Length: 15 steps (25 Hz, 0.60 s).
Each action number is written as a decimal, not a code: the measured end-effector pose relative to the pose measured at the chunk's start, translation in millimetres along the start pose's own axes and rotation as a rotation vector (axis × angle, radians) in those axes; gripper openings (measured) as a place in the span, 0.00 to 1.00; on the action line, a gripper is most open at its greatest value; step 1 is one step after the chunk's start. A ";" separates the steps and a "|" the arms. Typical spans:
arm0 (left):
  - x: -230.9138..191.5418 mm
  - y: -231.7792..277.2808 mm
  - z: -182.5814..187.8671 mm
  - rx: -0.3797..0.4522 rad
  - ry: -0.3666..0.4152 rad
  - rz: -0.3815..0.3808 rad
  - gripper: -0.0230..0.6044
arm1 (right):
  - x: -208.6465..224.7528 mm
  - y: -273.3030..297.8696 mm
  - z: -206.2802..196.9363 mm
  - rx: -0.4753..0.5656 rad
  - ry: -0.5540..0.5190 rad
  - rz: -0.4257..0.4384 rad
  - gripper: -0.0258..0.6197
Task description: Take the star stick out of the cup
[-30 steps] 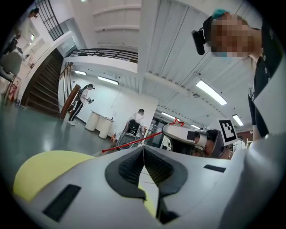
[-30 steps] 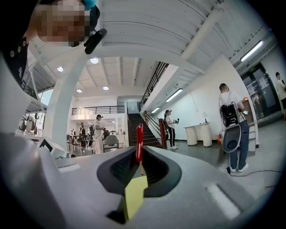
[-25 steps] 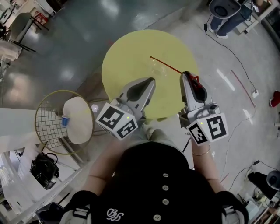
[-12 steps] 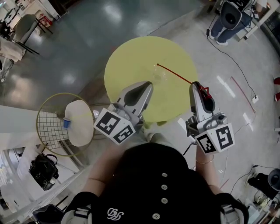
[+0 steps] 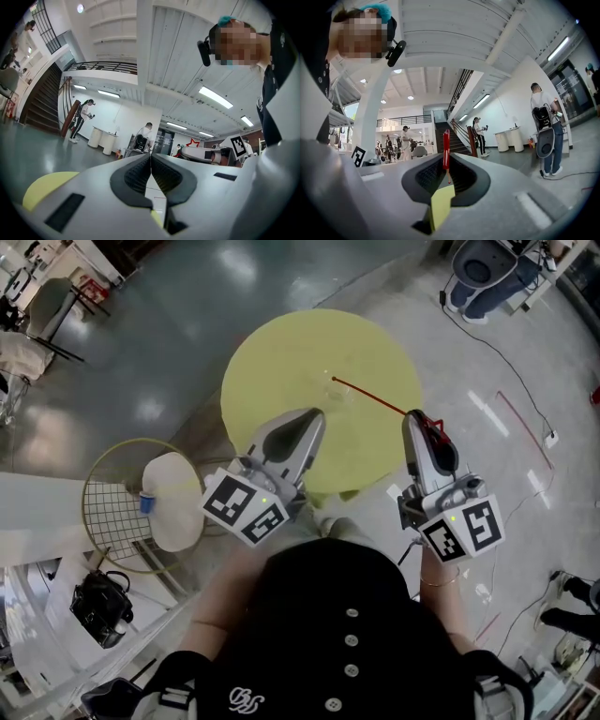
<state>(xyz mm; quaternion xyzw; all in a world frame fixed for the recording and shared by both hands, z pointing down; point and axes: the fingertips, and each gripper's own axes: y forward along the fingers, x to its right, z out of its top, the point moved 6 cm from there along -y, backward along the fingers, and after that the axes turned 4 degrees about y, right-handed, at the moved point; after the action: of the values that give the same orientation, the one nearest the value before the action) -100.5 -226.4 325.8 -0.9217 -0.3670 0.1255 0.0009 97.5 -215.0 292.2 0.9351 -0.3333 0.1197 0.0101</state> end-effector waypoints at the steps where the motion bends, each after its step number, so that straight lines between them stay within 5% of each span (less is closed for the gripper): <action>1: 0.5 -0.8 -0.9 -0.004 -0.001 0.001 0.06 | -1.7 -0.7 -1.8 -0.005 0.001 0.003 0.06; 15: 7.6 2.5 -10.5 -0.042 -0.019 0.012 0.06 | -4.0 1.9 -12.2 -0.053 0.021 0.045 0.06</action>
<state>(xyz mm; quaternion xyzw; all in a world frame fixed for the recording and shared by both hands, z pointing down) -91.1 -222.1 334.0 -0.9225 -0.3639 0.1265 -0.0228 90.6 -212.8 303.1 0.9254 -0.3574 0.1208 0.0356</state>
